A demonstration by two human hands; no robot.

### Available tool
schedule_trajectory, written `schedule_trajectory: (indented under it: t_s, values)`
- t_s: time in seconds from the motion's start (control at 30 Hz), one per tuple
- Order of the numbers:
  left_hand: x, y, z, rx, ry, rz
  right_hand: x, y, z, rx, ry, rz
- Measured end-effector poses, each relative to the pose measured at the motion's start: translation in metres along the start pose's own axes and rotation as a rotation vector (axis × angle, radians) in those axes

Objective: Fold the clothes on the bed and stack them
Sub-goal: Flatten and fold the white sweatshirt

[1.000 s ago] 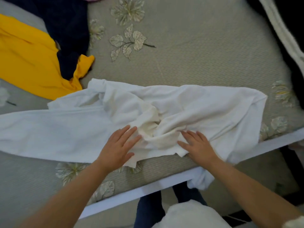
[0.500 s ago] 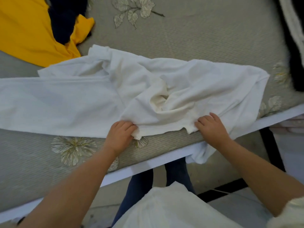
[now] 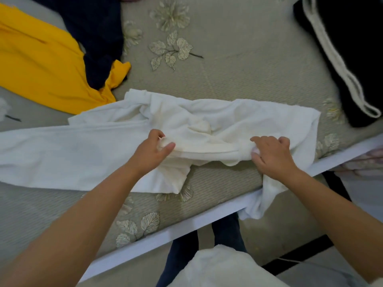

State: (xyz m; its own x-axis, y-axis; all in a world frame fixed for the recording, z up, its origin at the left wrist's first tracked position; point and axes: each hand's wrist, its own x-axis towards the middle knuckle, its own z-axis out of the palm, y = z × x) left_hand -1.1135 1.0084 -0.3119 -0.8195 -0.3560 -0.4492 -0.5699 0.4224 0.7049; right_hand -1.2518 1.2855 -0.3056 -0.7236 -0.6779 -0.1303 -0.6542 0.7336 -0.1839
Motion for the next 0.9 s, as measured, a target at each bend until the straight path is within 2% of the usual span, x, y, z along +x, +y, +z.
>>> schedule_trajectory:
  t_s: [0.1, 0.17, 0.2, 0.27, 0.37, 0.43, 0.53, 0.67, 0.83, 0.9]
  values:
    - [0.001, 0.008, -0.017, 0.146, -0.258, 0.033, 0.008, 0.008, -0.018, -0.030, -0.044, 0.052]
    - [-0.002, 0.010, -0.021, 0.327, -0.347, 0.078, 0.012, 0.013, -0.035, -0.007, -0.003, 0.076]
    - [-0.003, 0.012, -0.020, 0.437, -0.323, 0.099, 0.015, 0.013, -0.044, 0.009, 0.005, 0.082]
    - [-0.004, 0.018, -0.015, 0.523, -0.114, 0.160, 0.020, 0.015, -0.061, 0.014, -0.028, 0.089]
    - [-0.004, 0.029, -0.010, 0.190, 0.216, 0.153, 0.022, 0.022, -0.087, 0.049, -0.059, 0.106]
    - [-0.004, 0.036, -0.010, -0.054, 0.343, 0.071, 0.019, 0.029, -0.103, 0.087, -0.043, 0.122]
    - [-0.003, 0.050, -0.010, -0.193, 0.354, 0.013, 0.012, 0.036, -0.122, 0.102, -0.033, 0.133]
    - [-0.004, 0.084, -0.023, -0.130, 0.356, 0.061, 0.000, 0.037, -0.143, 0.107, 0.085, 0.189]
    - [-0.005, 0.177, -0.088, 0.102, 0.439, 0.321, 0.007, 0.031, -0.209, 0.067, 0.434, 0.318]
    - [-0.010, 0.213, -0.119, 0.191, 0.489, 0.431, 0.016, 0.027, -0.239, -0.025, 0.526, 0.363]
